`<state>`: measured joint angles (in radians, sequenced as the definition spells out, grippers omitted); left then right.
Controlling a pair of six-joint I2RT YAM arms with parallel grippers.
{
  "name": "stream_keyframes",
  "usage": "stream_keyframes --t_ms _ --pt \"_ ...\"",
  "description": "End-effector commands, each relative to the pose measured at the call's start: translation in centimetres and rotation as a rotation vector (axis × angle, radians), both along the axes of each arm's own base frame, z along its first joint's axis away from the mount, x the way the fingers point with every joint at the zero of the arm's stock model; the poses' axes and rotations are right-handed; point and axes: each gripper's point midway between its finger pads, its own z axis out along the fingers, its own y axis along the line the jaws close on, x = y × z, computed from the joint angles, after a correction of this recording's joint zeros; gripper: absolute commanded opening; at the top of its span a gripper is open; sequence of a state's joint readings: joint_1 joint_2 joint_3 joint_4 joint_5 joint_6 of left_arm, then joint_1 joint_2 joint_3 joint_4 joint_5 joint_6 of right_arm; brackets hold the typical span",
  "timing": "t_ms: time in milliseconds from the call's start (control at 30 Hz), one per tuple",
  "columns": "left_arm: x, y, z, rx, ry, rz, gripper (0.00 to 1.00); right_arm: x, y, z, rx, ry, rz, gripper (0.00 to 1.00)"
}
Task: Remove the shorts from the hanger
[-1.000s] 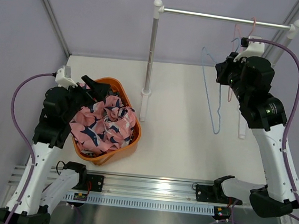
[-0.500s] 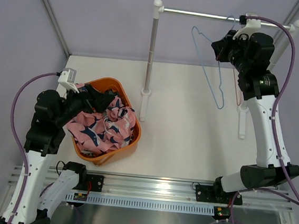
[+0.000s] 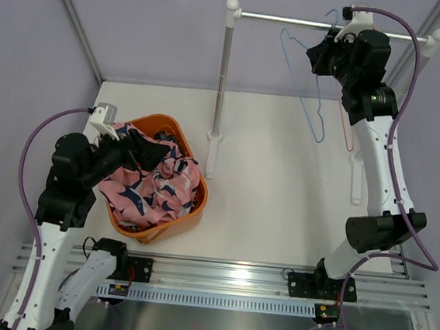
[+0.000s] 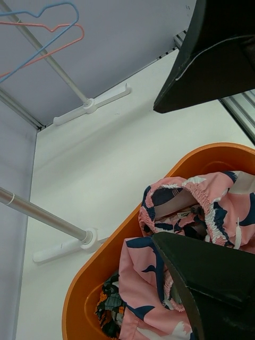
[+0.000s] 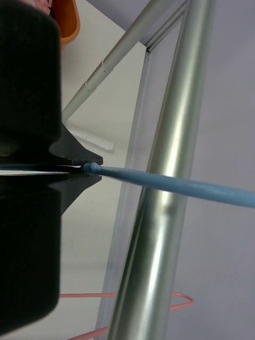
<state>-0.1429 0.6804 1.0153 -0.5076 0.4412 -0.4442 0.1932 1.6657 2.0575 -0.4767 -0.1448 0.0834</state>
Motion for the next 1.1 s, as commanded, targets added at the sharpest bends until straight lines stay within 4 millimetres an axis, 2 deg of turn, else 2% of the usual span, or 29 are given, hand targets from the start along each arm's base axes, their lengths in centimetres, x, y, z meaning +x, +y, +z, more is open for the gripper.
stream_keyframes --t_ms 0,133,333,433,533,567,733,800,833,867,900,933,967,1000,1033,1067 --pt "-0.5 -0.5 1.5 0.0 -0.052 -0.04 0.99 0.6 -0.7 0.3 -0.004 -0.003 -0.034 0.0" --pt "-0.3 -0.6 1.1 -0.001 -0.041 -0.045 0.99 1.1 -0.6 -1.6 0.007 0.06 -0.038 0.0" --pt "-0.2 -0.5 1.0 0.008 -0.043 -0.04 0.99 0.2 -0.8 -2.3 0.037 0.079 -0.053 0.03" --pt "0.1 -0.3 1.0 0.023 -0.044 -0.035 0.99 -0.6 -1.0 -1.7 0.046 0.071 -0.056 0.07" --pt "0.1 -0.2 1.1 0.037 -0.041 -0.029 0.99 -1.3 -1.1 -1.0 0.051 0.061 -0.058 0.25" --pt "0.1 -0.2 1.2 0.036 -0.044 -0.029 0.99 -1.7 -1.2 -0.6 0.056 0.057 -0.06 0.4" --pt "0.4 0.0 0.8 0.043 -0.036 -0.02 0.99 -3.1 -1.6 0.4 0.069 0.057 -0.072 0.62" --pt "0.5 0.1 0.7 0.049 -0.036 -0.014 0.99 -4.0 -1.6 1.0 0.081 0.047 -0.067 0.71" --pt "0.5 0.1 0.7 0.051 -0.037 -0.012 0.99 -4.3 -1.7 0.7 0.082 0.055 -0.068 0.74" --pt "0.5 0.1 0.7 0.052 -0.039 -0.01 0.99 -5.4 -1.9 1.4 0.097 0.039 -0.071 0.78" --pt "0.5 0.2 0.7 0.055 -0.041 -0.006 0.99 -5.8 -1.9 1.7 0.106 0.027 -0.069 0.91" --pt "0.5 0.3 0.6 0.057 -0.04 -0.003 0.99 -6.2 -1.9 0.9 0.107 0.043 -0.071 0.99" --pt "0.6 0.3 0.3 0.061 -0.039 -0.003 0.99 -7.6 -2.2 1.7 0.128 0.025 -0.07 0.99" --pt "0.6 0.4 0.2 0.067 -0.042 0.004 0.99 -8.2 -2.3 1.7 0.14 0.022 -0.072 0.99" --pt "0.7 0.5 0.0 0.073 -0.043 0.009 0.99 -8.6 -2.3 0.4 0.144 0.05 -0.077 1.0" --pt "0.8 0.6 -0.2 0.079 -0.047 0.016 0.99 -10.3 -2.6 1.1 0.171 0.034 -0.078 1.0"
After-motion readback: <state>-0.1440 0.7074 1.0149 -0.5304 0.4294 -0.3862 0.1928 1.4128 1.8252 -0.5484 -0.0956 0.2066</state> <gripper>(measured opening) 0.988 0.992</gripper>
